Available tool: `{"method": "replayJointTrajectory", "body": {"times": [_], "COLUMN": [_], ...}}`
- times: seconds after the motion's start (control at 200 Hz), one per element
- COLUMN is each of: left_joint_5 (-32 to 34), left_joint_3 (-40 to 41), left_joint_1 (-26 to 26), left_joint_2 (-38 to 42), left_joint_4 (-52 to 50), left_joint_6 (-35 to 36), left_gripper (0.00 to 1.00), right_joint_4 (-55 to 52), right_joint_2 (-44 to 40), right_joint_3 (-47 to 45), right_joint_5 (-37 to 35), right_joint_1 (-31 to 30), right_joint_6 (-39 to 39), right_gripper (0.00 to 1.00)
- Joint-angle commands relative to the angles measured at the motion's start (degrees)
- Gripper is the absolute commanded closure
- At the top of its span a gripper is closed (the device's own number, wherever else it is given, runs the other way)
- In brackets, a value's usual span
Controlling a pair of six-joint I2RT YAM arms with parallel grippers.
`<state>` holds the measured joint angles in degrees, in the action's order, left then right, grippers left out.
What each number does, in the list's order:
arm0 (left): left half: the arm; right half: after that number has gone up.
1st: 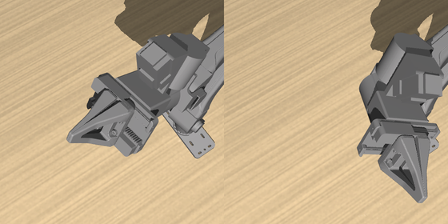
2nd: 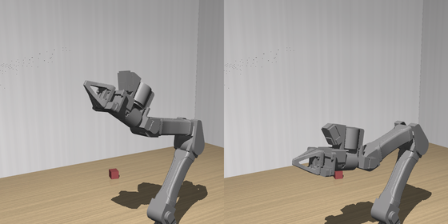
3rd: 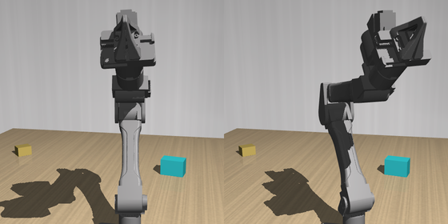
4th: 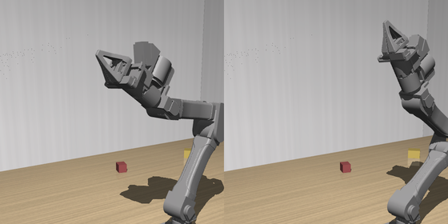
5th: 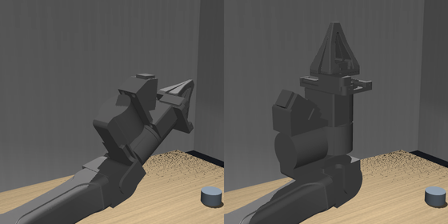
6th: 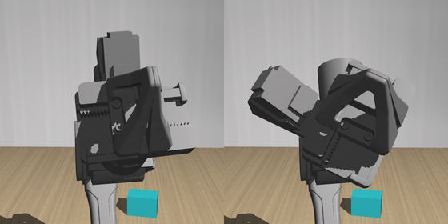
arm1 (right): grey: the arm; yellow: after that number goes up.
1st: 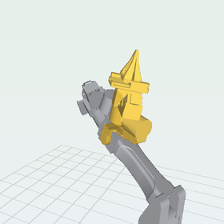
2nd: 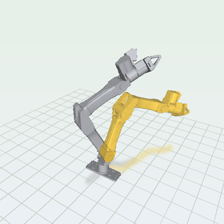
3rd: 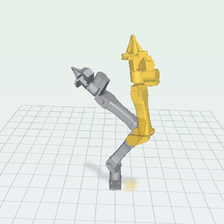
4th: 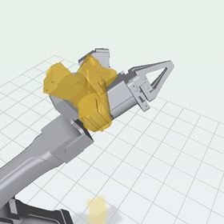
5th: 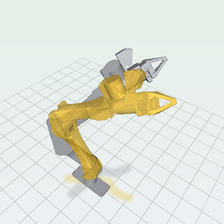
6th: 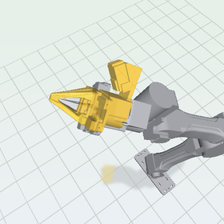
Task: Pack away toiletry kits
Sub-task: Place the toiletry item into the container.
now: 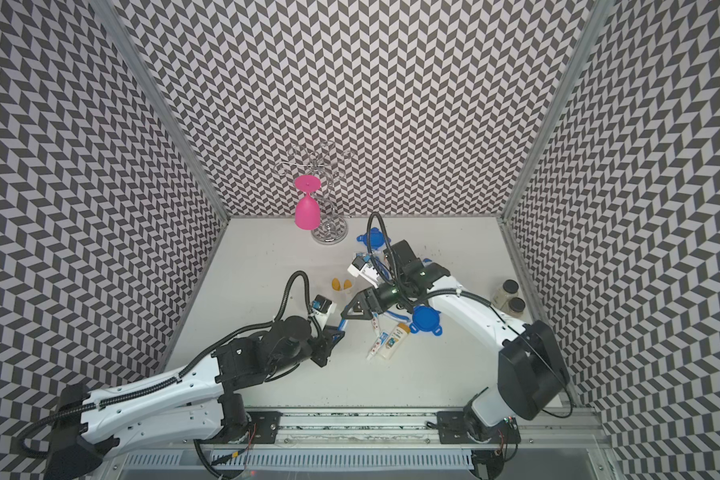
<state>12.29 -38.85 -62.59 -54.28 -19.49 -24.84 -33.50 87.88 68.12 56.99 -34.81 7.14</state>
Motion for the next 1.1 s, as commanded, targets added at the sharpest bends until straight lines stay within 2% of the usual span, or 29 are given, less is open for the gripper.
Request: {"method": "replayJointTrajectory", "body": {"times": [0.0, 0.06, 0.21, 0.28, 0.315, 0.401, 0.446, 0.486, 0.576, 0.616, 0.821, 0.926, 1.097], "left_joint_5": [1.15, 1.32, 2.03, 2.03, 2.24, 2.38, 1.47, 0.63, -0.86, -1.36, -0.91, -1.21, -2.45], "left_joint_3": [-1.67, -1.75, -1.59, -1.19, -1.07, -1.31, -1.32, -1.00, 1.18, 2.77, 7.83, 8.51, 8.03], "left_joint_1": [-0.51, -0.60, -0.54, -0.58, -0.53, -0.19, 0.03, 0.31, 0.62, 0.62, 2.58, 2.93, 3.70], "left_joint_2": [-0.16, -0.29, -0.39, -0.28, -0.44, -0.97, -0.81, -0.37, 2.47, 4.44, 11.75, 12.04, 7.72], "left_joint_4": [2.59, 2.78, 2.70, 3.09, 3.05, 2.23, 1.96, 1.49, 0.50, 0.22, -7.66, -7.76, -7.89], "left_joint_6": [0.84, 0.85, 0.19, -0.10, -0.20, -1.69, -2.70, -3.94, -7.94, -9.48, -17.43, -18.94, -19.28], "left_gripper": [1.00, 1.00, 1.00, 0.99, 0.92, 0.63, 0.41, 0.29, 0.10, 0.05, 0.04, 0.04, 0.04], "right_joint_4": [4.86, 5.10, 5.07, 4.25, 3.85, 2.98, 2.27, 1.60, -0.41, -0.15, 4.54, 7.64, 12.45], "right_joint_2": [1.52, 2.23, 2.53, 2.87, 2.91, 3.18, 3.50, 4.06, 6.04, 6.87, 11.18, 12.33, 12.79], "right_joint_3": [0.96, 1.13, 1.88, 2.66, 3.07, 4.55, 6.05, 7.85, 13.41, 15.36, 20.75, 21.11, 19.36], "right_joint_5": [0.81, 0.32, -0.48, -0.70, -0.95, -2.52, -4.08, -6.33, -14.66, -17.83, -31.84, -33.04, -35.68], "right_joint_1": [-1.20, -1.32, -1.33, -1.32, -1.36, -0.95, -0.78, -0.60, -0.66, -0.61, -1.14, -1.23, -1.49], "right_joint_6": [1.69, 1.98, 1.88, 1.33, 1.17, 0.82, 0.28, -0.26, -2.00, -2.37, -4.32, -5.15, -5.18], "right_gripper": [0.24, 0.30, 0.72, 0.84, 0.88, 0.96, 0.98, 1.00, 1.00, 1.00, 1.00, 1.00, 1.00]}}
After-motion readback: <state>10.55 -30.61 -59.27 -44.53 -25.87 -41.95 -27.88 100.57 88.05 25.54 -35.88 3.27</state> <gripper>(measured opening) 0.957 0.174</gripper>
